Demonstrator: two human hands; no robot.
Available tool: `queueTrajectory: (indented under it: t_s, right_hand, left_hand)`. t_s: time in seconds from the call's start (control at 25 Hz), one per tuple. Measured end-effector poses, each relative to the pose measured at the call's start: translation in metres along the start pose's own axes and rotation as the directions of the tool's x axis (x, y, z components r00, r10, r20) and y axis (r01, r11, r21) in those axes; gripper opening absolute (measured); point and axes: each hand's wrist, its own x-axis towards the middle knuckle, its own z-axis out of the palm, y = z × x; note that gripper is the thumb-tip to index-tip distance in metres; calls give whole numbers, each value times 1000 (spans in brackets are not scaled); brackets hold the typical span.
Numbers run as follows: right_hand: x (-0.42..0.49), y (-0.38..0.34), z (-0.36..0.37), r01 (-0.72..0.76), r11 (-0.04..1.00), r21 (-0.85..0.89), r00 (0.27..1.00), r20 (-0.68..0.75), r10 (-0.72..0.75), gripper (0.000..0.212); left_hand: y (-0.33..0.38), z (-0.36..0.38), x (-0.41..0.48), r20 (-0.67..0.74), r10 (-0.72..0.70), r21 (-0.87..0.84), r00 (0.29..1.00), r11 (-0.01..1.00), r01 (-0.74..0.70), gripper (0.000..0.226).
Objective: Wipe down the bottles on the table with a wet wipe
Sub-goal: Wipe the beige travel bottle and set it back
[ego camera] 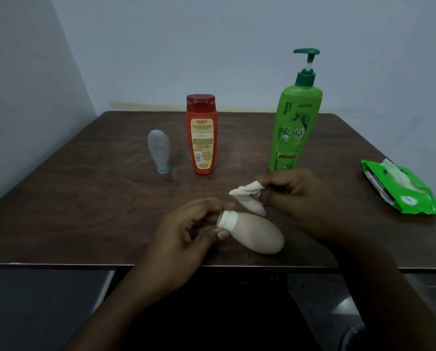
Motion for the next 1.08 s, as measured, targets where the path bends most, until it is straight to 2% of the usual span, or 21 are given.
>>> queueTrajectory:
  t_s: [0.04,0.12,0.24,0.36,0.44,0.52,0.6,0.84,0.96,1.08]
  right_hand:
    - [6,0,-2,-31,998,55,995,96,26,31]
    - [13,5,-3,-108,986,126,979,185,84,26]
    - [15,15,-2,-180,939,294,975,181,130,26]
    - [11,24,-9,-189,888,419,981,130,147,15]
    - [7,28,-16,-159,902,402,986,106,126,24]
    - [2,26,-24,-131,930,343,991,70,114,15]
    - [-2,21,-30,-116,952,284,993,60,103,20]
    - [17,7,-6,-104,989,102,976,200,82,25]
    - [20,4,-2,-112,985,129,974,212,83,29]
    - [10,7,-15,-130,970,207,984,146,100,32]
  left_hand:
    - [0,0,0,9,-24,-74,1000,997,25,42]
    - [-2,1,2,1,-80,-200,997,977,78,40]
    - [-9,1,4,-43,-116,-282,992,954,99,40]
    - [-12,-2,6,-100,-131,-306,986,947,94,42]
    - [-14,-3,6,-137,-134,-305,981,949,87,43]
    - [-16,-2,7,-165,-135,-315,977,946,77,42]
    - [-18,-1,7,-164,-139,-321,977,944,80,42]
    - [-11,4,4,-93,-124,-289,988,953,93,41]
    - [-10,4,3,-102,-129,-282,986,955,96,41]
    - [-9,6,2,-161,-126,-287,979,955,75,41]
